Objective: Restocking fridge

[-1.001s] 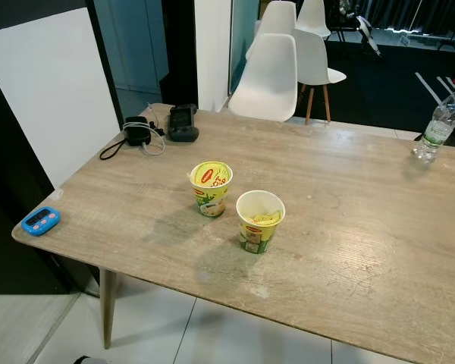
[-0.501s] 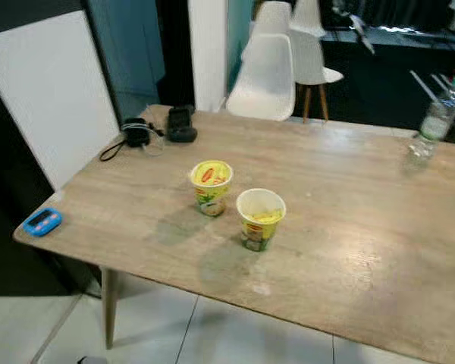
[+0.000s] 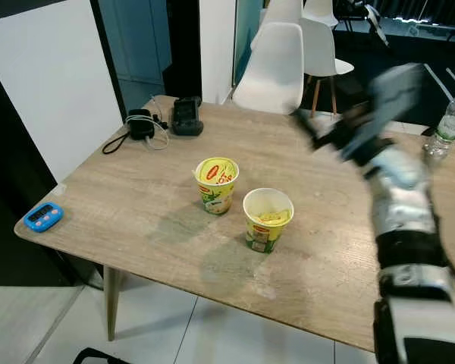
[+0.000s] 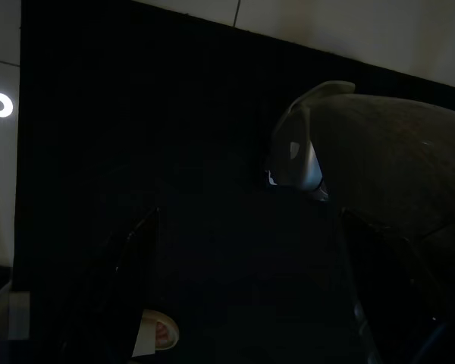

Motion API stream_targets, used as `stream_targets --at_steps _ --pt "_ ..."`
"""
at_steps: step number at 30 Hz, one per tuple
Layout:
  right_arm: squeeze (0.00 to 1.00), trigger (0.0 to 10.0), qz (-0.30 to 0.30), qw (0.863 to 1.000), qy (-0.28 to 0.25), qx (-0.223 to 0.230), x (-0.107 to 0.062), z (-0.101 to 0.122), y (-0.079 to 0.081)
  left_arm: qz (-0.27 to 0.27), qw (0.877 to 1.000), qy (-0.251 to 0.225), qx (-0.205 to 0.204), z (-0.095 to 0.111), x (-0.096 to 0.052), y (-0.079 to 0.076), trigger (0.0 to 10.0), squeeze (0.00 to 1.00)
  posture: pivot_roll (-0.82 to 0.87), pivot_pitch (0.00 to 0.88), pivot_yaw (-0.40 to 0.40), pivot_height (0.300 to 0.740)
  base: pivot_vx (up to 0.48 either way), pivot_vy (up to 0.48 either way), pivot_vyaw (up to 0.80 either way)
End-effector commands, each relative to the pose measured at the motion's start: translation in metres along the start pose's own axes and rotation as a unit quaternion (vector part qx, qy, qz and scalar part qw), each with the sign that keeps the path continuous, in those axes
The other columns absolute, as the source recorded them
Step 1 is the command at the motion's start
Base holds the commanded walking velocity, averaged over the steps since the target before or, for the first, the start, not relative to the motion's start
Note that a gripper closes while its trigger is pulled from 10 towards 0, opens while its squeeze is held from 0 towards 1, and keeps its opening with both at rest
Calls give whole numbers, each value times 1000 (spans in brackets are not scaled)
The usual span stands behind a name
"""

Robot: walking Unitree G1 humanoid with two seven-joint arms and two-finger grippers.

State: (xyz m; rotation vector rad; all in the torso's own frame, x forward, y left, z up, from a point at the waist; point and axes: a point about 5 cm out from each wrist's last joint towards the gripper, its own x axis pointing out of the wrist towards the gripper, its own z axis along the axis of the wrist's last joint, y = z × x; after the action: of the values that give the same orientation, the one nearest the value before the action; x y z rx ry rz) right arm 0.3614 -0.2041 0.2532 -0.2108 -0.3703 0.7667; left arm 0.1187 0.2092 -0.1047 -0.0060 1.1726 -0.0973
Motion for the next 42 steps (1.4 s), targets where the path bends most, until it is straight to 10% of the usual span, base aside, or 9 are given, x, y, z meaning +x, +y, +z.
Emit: stream_targets --at_steps 1,6,7,8,36,42 --pt "1000 10000 63 998 20 -1 6 -4 13 -6 1000 4 -7 -3 1 -5 10000 0 83 0 -28 740 0 0 0" --pt "1000 10000 159 984 73 17 10 -19 36 -8 1000 5 -8 -4 1 -6 10000 0 87 0 -34 740 0 0 0" --pt "86 10000 190 977 89 28 7 -22 40 -8 1000 5 -8 -4 1 -6 10000 0 87 0 -33 740 0 0 0" --pt "0 10000 209 972 98 36 4 -23 43 -8 1000 5 -8 -4 1 -6 10000 0 87 0 -33 740 0 0 0" --pt "0 10000 284 887 364 -3 -56 -48 43 -7 1000 5 -7 -3 1 -4 10000 0 80 0 -26 740 0 0 0" --pt "0 10000 277 894 353 -6 -51 -50 44 -7 1000 4 -7 -3 1 -4 10000 0 79 0 -25 740 0 0 0"
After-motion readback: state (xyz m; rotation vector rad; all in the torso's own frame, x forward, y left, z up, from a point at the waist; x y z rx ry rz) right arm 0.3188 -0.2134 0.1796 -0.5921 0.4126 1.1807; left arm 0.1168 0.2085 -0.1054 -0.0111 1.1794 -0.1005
